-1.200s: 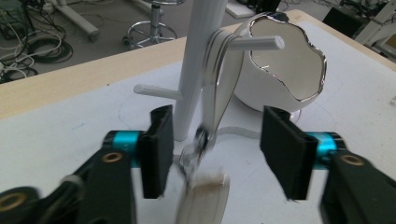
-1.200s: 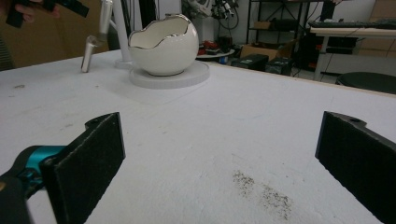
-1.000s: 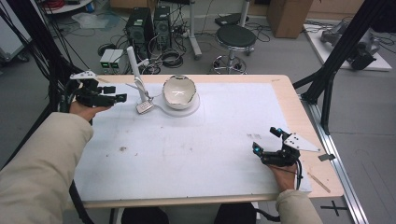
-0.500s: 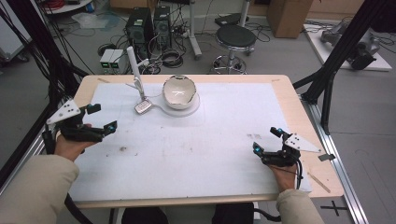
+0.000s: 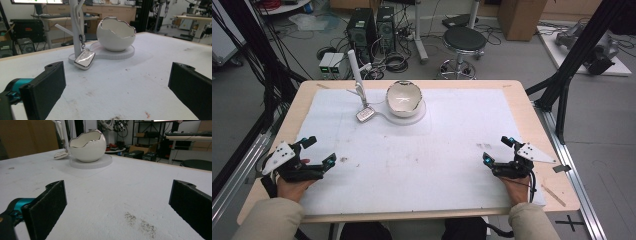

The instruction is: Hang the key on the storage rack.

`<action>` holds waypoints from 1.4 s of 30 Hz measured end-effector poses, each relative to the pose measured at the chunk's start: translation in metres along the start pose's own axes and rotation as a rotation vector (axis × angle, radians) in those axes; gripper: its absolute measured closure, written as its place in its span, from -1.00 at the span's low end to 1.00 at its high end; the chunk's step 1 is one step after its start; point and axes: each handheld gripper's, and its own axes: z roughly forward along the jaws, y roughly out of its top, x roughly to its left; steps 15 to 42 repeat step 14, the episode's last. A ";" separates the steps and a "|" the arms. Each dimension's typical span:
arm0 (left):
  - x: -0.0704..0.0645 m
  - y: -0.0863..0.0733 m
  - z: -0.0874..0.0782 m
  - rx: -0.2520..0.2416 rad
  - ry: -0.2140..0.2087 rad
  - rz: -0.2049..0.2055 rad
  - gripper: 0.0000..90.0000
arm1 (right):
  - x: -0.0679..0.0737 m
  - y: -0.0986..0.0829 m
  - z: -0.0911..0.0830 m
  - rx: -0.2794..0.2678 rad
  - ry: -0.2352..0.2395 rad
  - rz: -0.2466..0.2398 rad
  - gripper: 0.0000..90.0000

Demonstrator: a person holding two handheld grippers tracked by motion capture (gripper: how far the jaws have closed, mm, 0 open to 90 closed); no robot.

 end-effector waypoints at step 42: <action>-0.003 -0.016 -0.007 -0.048 0.030 0.006 -0.96 | 0.000 0.000 0.000 0.001 -0.009 -0.007 -0.99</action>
